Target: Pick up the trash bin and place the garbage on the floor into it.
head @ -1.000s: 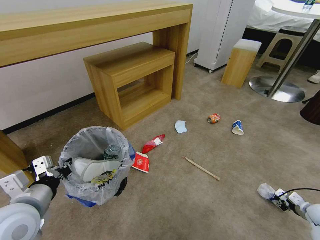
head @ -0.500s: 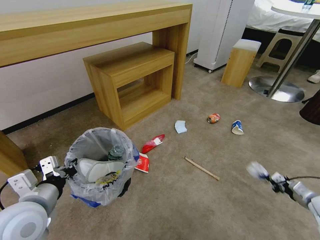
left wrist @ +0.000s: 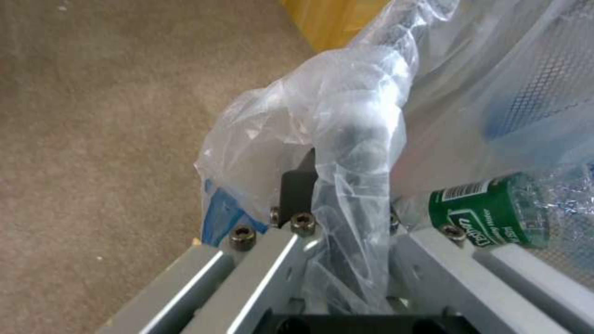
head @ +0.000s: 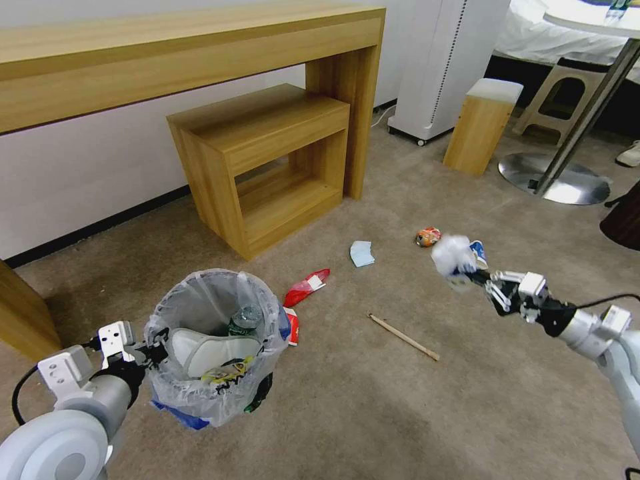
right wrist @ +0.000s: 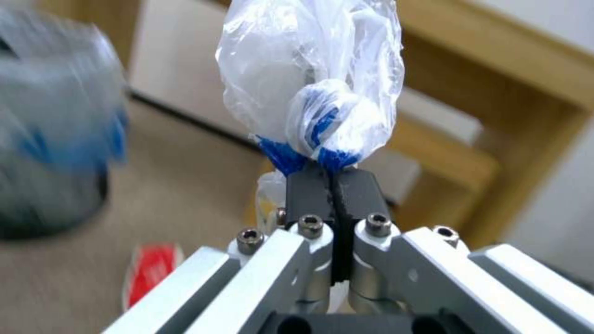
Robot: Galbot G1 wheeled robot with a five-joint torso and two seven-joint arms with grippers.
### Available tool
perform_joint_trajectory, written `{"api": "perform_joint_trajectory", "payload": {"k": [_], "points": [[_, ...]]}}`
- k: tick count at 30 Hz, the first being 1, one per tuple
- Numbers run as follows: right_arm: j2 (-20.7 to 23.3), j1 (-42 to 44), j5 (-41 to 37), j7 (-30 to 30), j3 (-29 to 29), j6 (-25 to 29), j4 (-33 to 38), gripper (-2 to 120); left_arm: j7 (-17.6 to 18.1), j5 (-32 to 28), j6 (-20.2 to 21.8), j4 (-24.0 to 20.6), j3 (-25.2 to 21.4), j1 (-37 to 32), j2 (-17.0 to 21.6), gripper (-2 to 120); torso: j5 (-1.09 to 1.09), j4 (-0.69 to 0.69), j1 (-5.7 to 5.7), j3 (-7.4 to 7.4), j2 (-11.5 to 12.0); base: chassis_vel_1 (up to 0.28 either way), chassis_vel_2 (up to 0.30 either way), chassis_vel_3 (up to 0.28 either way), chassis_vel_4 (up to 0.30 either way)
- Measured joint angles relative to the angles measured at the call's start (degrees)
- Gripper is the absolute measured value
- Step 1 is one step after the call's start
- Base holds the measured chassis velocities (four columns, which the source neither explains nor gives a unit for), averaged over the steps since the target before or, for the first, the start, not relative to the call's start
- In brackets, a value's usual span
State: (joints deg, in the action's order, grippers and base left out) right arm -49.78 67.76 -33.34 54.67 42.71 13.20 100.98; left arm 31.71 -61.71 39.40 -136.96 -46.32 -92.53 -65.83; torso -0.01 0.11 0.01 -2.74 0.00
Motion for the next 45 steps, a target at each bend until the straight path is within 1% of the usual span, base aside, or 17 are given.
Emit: {"api": "perform_joint_trajectory", "payload": {"k": [1, 3, 4, 6, 9, 11, 13, 15, 16, 17, 19, 20, 26, 28, 34, 40, 45], "points": [[-0.01, -0.29, -2.27, -0.03, -1.54, -0.36, 1.91, 0, 0.13, -0.71, 0.24, -0.01, 0.37, 0.11, 0.00, 0, 0.00, 0.00, 0.00, 0.00, 0.00, 0.000, 0.000, 0.000, 0.000], [-0.02, -0.37, -2.84, -0.09, -1.97, -0.43, 2.35, 0, 0.17, -0.82, 0.28, -0.01, 0.45, 0.13, 0.00, 0, 0.01, 0.00, 0.00, 0.00, 0.00, 0.000, 0.000, 0.000, 0.000], [-0.33, -0.87, -6.26, -0.77, -4.78, -0.80, 4.79, 0, 0.57, -1.60, 0.62, -0.03, 1.29, 0.42, -0.07, 0, -0.01, 0.00, 0.00, 0.00, 0.00, 0.000, 0.000, 0.000, 0.000], [-0.58, -1.15, -7.49, -1.07, -6.18, -0.95, 5.71, 0, 0.66, -1.78, 0.71, -0.04, 1.68, 0.56, -0.14, 0, 0.01, 0.00, 0.00, 0.00, 0.00, 0.000, 0.000, 0.000, 0.000], [-2.17, -3.71, -12.12, -2.59, -12.45, -1.53, 8.26, 0, 0.77, -2.36, 1.00, -0.04, 4.35, 1.46, -0.51, 0, 0.01, 0.00, 0.00, 0.00, 0.00, 0.000, 0.000, 0.000, 0.000], [-2.49, -4.25, -12.82, -2.94, -13.66, -1.57, 8.44, 0, 0.77, -2.41, 1.04, -0.02, 4.85, 1.61, -0.58, 0, 0.00, 0.00, 0.00, 0.00, 0.00, 0.000, 0.000, 0.000, 0.000], [-3.75, -6.93, -14.92, -4.87, -18.71, -1.57, 8.68, 0, 0.79, -2.83, 1.23, 0.19, 6.86, 2.40, -0.69, 0, 0.00, 0.00, 0.00, 0.00, 0.00, 0.000, 0.000, 0.000, 0.000], [-4.00, -7.68, -15.15, -5.31, -20.09, -1.42, 8.58, 0, 0.79, -2.91, 1.25, 0.35, 7.43, 2.71, -0.67, 0, 0.00, 0.00, 0.00, 0.00, 0.00, 0.000, 0.000, 0.000, 0.000], [-4.51, -9.49, -15.26, -6.04, -23.57, -0.89, 7.85, 0, 0.79, -2.98, 1.28, 0.76, 8.56, 3.38, -0.60, 0, 0.01, -0.01, 0.00, 0.00, 0.01, 0.000, 0.000, 0.000, 0.000], [-4.81, -10.68, -15.22, -6.29, -25.61, -0.67, 7.18, 0, 0.79, -3.04, 1.31, 1.15, 9.42, 3.88, -0.49, 0, 0.01, -0.01, 0.00, 0.00, 0.01, 0.000, 0.000, 0.000, 0.000], [-4.90, -11.06, -15.20, -6.35, -26.20, -0.62, 6.97, 0, 0.79, -3.06, 1.33, 1.30, 9.70, 4.04, -0.46, 0, 0.01, 0.00, 0.00, 0.00, 0.00, 0.000, 0.000, 0.000, 0.000], [-5.22, -12.43, -14.95, -6.37, -28.30, -0.56, 6.11, 0, 0.77, -3.22, 1.40, 1.94, 10.85, 4.77, -0.35, 0, 0.00, 0.00, 0.00, 0.00, 0.00, 0.000, 0.000, 0.000, 0.000], [-6.30, -15.41, -14.10, -5.97, -31.83, -0.50, 3.83, 0, 0.64, -3.35, 1.50, 3.50, 13.48, 6.43, -0.45, 0, 0.00, 0.00, 0.00, 0.00, 0.00, 0.000, 0.000, 0.000, 0.000], [-7.68, -16.89, -12.71, -5.30, -33.92, -0.35, 1.89, 0, 0.41, -3.38, 1.52, 4.51, 14.71, 7.22, -0.75, 0, 0.00, 0.00, 0.00, 0.00, 0.00, 0.000, 0.000, 0.000, 0.000], [-9.52, -17.61, -7.09, -4.05, -36.38, 0.91, -1.69, 0, 0.21, -4.20, 1.55, 4.69, 15.12, 7.32, -0.33, 0, 0.01, 0.00, 0.00, 0.00, 0.00, 0.000, 0.000, 0.000, 0.000], [-9.96, -18.02, -4.49, -2.94, -37.91, 1.27, -3.14, 0, 0.16, -4.32, 1.58, 4.57, 15.50, 7.29, -0.30, 0, 0.01, 0.00, 0.00, 0.00, 0.00, 0.000, 0.000, 0.000, 0.000], [-10.15, -19.09, -1.13, -0.37, -39.52, 1.61, -5.66, 0, 0.15, -4.31, 1.61, 4.53, 15.83, 7.62, -0.51, 0, 0.01, 0.00, 0.00, 0.00, 0.01, 0.000, 0.000, 0.000, 0.000]]}}
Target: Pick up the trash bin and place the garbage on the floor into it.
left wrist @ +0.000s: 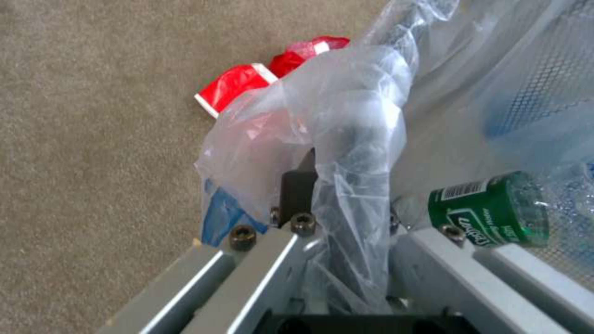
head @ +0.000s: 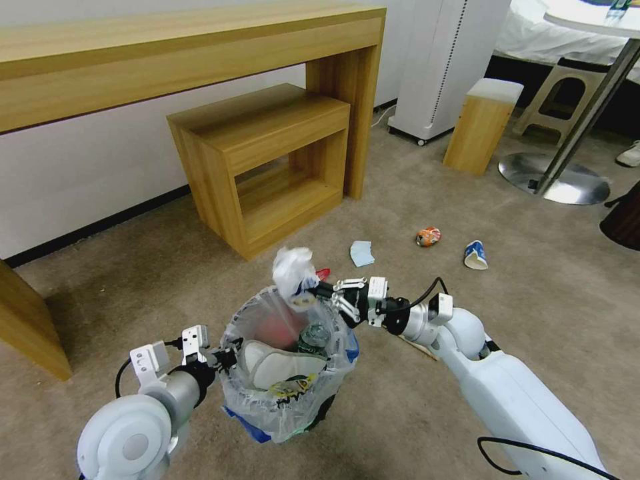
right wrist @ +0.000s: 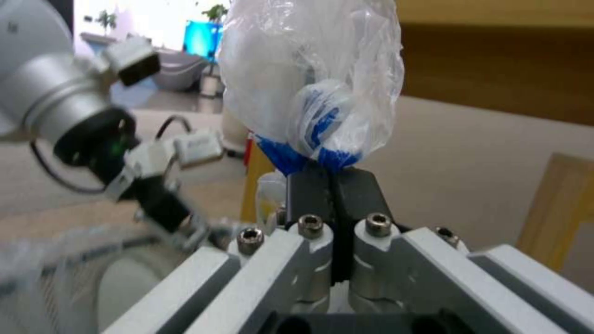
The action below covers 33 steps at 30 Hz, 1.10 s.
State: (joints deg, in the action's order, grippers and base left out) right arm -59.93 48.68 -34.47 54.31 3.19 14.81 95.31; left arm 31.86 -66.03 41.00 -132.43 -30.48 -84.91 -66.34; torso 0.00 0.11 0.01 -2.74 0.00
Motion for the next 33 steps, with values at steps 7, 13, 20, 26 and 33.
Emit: {"api": "perform_joint_trajectory", "payload": {"k": [7, 13, 20, 26, 33], "points": [[-0.41, -0.32, 2.51, 1.90, -0.57, 0.66, -2.38, 0, 0.00, -0.60, 0.05, -0.67, -0.31, 0.09, -0.18, 0, 0.00, 0.00, 0.00, 0.00, 0.00, 0.000, 0.000, 0.000, 0.000], [0.10, 0.35, 2.79, 2.49, -0.52, 0.68, -2.36, 2, 0.03, -0.80, 0.11, -1.33, -0.37, -0.05, -0.46, 0, 0.00, 0.00, 0.00, 0.00, 0.00, 0.000, 0.000, 0.000, 0.000], [0.83, 1.08, 2.74, 2.96, -0.18, 0.58, -1.51, 25, 0.04, -0.81, 0.14, -1.58, -0.51, -0.18, -0.65, 0, 0.00, 0.00, 0.00, 0.00, 0.00, 0.000, 0.000, 0.000, 0.000], [2.19, 2.10, 2.51, 3.13, 1.05, 0.41, 0.40, 52, 0.03, -0.53, 0.14, -1.48, -0.90, -0.13, -0.85, 0, 0.00, 0.00, 0.00, 0.00, 0.00, 0.000, 0.000, 0.000, 0.000], [3.92, 3.14, 1.29, 3.25, 3.01, 0.32, 3.22, 76, 0.03, -1.28, 0.13, -1.46, -2.47, 0.09, -0.21, 0, 0.00, 0.00, 0.00, 0.00, 0.00, 0.000, 0.000, 0.000, 0.000]]}}
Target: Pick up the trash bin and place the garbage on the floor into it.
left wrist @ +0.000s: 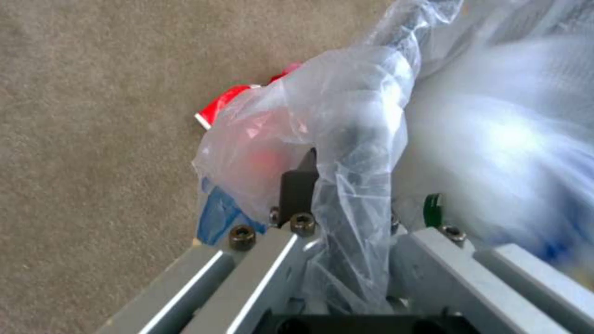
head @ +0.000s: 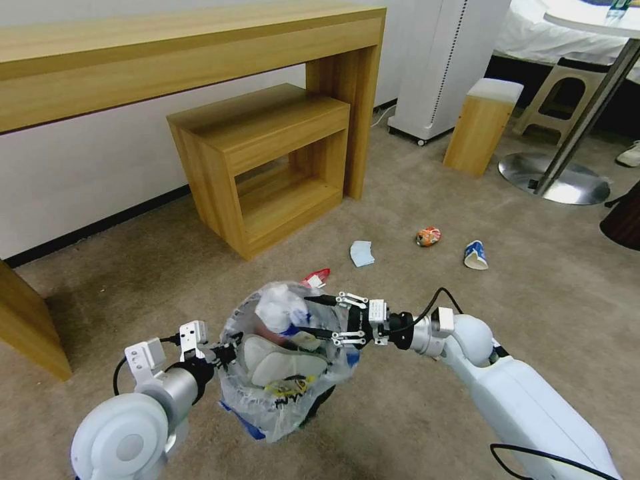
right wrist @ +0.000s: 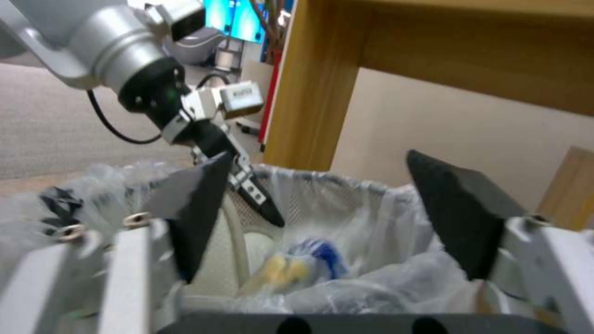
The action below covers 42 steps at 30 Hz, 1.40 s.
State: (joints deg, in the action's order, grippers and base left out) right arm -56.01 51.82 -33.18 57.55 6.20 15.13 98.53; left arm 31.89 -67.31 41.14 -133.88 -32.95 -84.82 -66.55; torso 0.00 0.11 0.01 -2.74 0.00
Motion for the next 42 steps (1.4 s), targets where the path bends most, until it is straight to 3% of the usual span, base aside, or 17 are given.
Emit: {"api": "perform_joint_trajectory", "payload": {"k": [3, 4, 6, 13, 17, 20, 21, 22, 30, 42], "points": [[0.38, 0.19, -0.44, -0.01, 0.47, -0.05, 0.67, 81, 0.00, -0.12, 0.00, 0.00, -0.31, -0.02, 0.15, 0, 0.00, 0.00, 0.00, 0.00, 0.00, 0.000, 0.000, 0.000, 0.000], [1.06, 0.60, -1.33, -0.15, 1.51, -0.15, 2.07, 92, 0.00, -0.23, 0.04, 0.00, -0.88, -0.07, 0.42, 0, 0.00, 0.00, 0.00, 0.00, 0.00, 0.000, 0.000, 0.000, 0.000], [1.42, 0.94, -1.92, -0.26, 2.13, -0.22, 2.95, 96, 0.00, -0.29, 0.05, 0.07, -1.28, -0.08, 0.52, 0, -0.01, 0.00, 0.00, 0.00, 0.00, 0.000, 0.000, 0.000, 0.000], [2.76, 2.64, -3.73, -1.54, 4.84, -0.26, 5.50, 100, 0.12, -0.45, 0.05, 0.62, -3.67, -0.24, 0.82, 0, 0.00, -0.01, 0.00, 0.00, 0.00, 0.000, 0.000, 0.000, 0.000], [3.28, 4.30, -4.39, -9.15, 7.95, -0.30, 6.21, 100, 0.32, -0.81, 0.04, 0.48, -5.23, -0.48, 0.92, 0, 0.00, 0.00, 0.00, 0.00, 0.00, 0.000, 0.000, 0.000, 0.000], [3.28, 6.21, -6.28, -21.98, 10.82, 0.04, 6.58, 100, 1.94, -0.53, 0.04, 0.00, -7.30, -0.41, 0.69, 0, 0.00, 0.00, 0.00, 0.00, 0.00, 0.000, 0.000, 0.000, 0.000], [3.28, 6.21, -6.28, -21.98, 10.82, 0.04, 6.58, 100, 1.94, -0.53, 0.04, 0.00, -7.30, -0.41, 0.69, 0, 0.00, 0.00, 0.00, 0.00, 0.00, 0.000, 0.000, 0.000, 0.000], [2.98, 7.44, -6.19, -25.84, 13.10, 0.10, 6.63, 100, 3.44, -0.31, 0.03, -0.39, -8.68, -0.39, 0.43, 0, 0.00, -0.01, 0.00, 0.00, 0.00, 0.000, 0.000, 0.000, 0.000], [1.37, 15.77, -2.01, -34.20, 21.34, 2.19, 6.22, 100, 5.33, 1.21, -0.53, -0.97, -14.59, -1.18, -0.21, 0, 0.00, 0.00, 0.00, 0.00, 0.00, 0.000, 0.000, 0.000, 0.000], [-0.08, 20.97, 0.95, -39.63, 23.99, 3.56, 6.30, 100, 6.15, -3.85, -0.91, -0.97, -20.72, -1.51, -1.41, 0, 0.01, 0.00, 0.00, 0.00, 0.00, 0.000, 0.000, 0.000, 0.000]]}}
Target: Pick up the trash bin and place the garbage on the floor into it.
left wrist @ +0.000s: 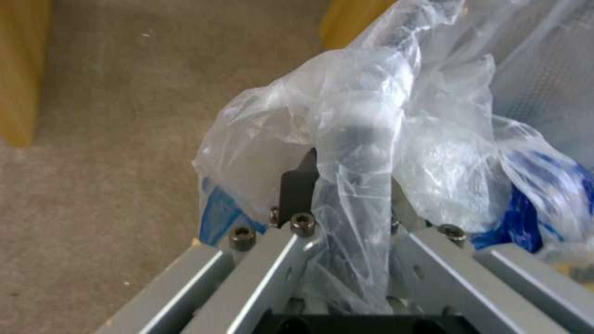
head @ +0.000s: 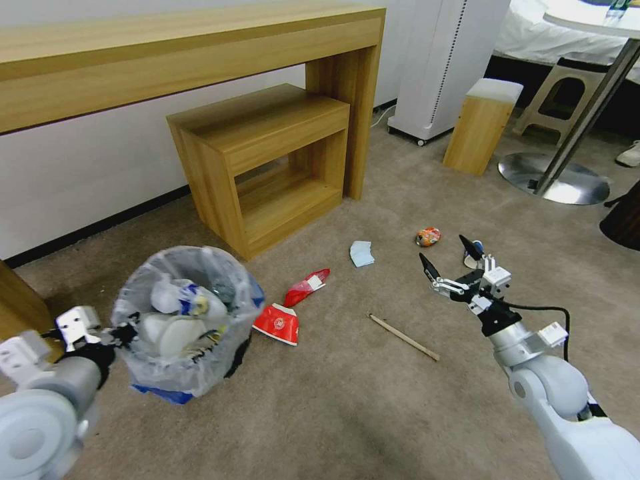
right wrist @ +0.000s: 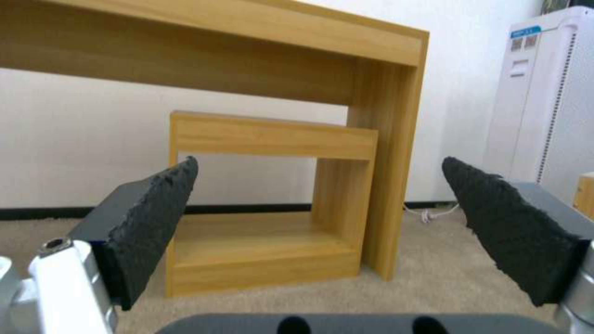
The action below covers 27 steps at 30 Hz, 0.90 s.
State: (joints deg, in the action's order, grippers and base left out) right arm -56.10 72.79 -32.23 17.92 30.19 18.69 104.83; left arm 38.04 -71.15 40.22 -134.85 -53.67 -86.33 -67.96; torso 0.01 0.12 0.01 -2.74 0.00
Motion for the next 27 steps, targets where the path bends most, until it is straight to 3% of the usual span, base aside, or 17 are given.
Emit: {"api": "perform_joint_trajectory", "payload": {"k": [14, 27], "points": [[-1.95, 2.25, 1.74, -0.33, 0.37, 0.96, 0.08, 100, -0.16, -2.84, -0.57, 1.42, -7.48, -0.46, -0.05, 0, -0.02, -0.01, 0.00, 0.00, 0.00, -0.003, 0.003, 0.002, -0.004], [-2.60, 3.25, 2.03, 2.27, -0.05, 2.61, -0.55, 100, -0.37, -3.14, -0.58, 1.97, -7.43, 0.22, -0.28, 0, -0.01, -0.01, 0.00, -0.01, 0.00, -0.162, 0.153, 0.143, -0.154]]}}
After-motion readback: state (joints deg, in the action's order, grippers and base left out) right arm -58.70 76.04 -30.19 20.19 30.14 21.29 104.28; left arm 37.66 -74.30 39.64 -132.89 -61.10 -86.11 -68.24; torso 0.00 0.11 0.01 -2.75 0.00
